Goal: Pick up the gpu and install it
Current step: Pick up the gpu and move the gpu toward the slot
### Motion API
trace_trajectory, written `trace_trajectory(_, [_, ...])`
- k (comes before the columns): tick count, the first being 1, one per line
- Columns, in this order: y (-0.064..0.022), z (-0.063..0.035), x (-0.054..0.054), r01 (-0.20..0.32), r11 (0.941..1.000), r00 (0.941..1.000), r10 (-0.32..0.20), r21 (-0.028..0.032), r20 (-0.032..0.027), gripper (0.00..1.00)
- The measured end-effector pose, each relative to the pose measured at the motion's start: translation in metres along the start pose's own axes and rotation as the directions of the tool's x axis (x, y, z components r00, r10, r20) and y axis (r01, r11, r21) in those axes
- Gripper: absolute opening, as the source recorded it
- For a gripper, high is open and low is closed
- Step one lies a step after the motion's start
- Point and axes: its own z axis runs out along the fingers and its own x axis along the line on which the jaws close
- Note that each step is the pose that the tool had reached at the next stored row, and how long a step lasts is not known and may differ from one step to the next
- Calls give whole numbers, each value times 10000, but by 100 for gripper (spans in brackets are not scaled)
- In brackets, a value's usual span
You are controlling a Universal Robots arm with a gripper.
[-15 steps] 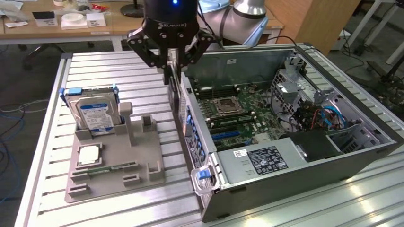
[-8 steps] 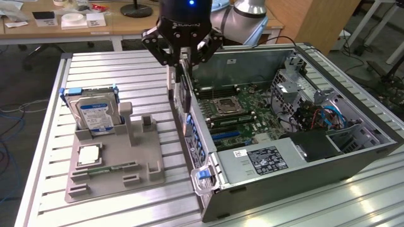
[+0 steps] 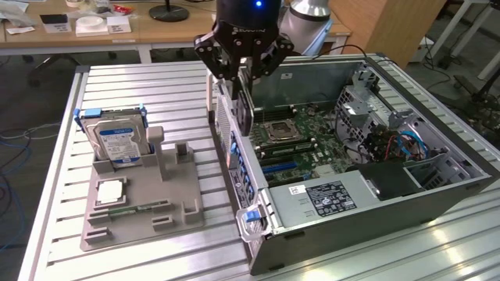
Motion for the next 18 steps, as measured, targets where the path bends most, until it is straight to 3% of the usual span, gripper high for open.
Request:
trace_trajectory(10, [14,6,-297,-4,10000,10000,4,-96,-5,27])
trace_trajectory(18, [29,13,-600,-7,9996,10000,7,-273,-13,27])
